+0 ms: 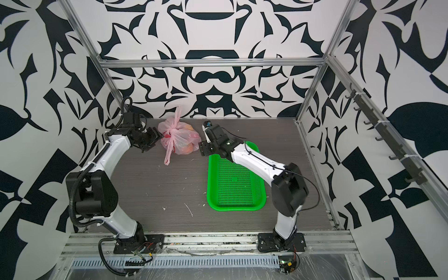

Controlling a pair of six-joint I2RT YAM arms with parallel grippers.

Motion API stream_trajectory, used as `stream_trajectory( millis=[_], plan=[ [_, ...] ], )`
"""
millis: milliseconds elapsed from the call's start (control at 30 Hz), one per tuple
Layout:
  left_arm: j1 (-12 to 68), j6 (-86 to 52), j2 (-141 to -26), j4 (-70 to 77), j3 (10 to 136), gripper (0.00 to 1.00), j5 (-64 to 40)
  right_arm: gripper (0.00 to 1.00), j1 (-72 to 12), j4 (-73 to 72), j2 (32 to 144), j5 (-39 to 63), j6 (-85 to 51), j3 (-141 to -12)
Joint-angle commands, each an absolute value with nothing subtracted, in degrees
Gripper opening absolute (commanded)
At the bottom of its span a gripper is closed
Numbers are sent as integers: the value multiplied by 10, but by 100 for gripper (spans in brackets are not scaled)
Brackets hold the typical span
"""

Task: Untie the knot of the plastic bag and take out the fruit
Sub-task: Move the plastic bag to the center of the table.

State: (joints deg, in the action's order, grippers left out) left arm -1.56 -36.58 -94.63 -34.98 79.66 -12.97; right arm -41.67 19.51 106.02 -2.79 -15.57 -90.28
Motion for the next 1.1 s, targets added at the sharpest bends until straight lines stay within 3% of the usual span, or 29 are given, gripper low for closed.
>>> stream_trajectory(
  millis=[0,333,633,800,967,1067],
  plan=[
    [-48,-369,-883,-337,742,70,-170,75,-433,179,1124,-40,-136,-1004],
    [-120,-375,-735,-310,591,72,-229,75,-473,129,1311,-60,-127,-1199],
    [-139,-367,-704,-298,549,73,-267,75,-484,32,1350,-80,-125,-1193],
    [-145,-367,-707,-288,536,73,-278,76,-484,49,1391,-87,-115,-1251],
    [-149,-368,-710,-284,532,73,-285,51,-484,63,1431,-87,-113,-1299],
    [-151,-368,-710,-283,531,72,-286,44,-484,64,1440,-88,-111,-1310]
  ],
)
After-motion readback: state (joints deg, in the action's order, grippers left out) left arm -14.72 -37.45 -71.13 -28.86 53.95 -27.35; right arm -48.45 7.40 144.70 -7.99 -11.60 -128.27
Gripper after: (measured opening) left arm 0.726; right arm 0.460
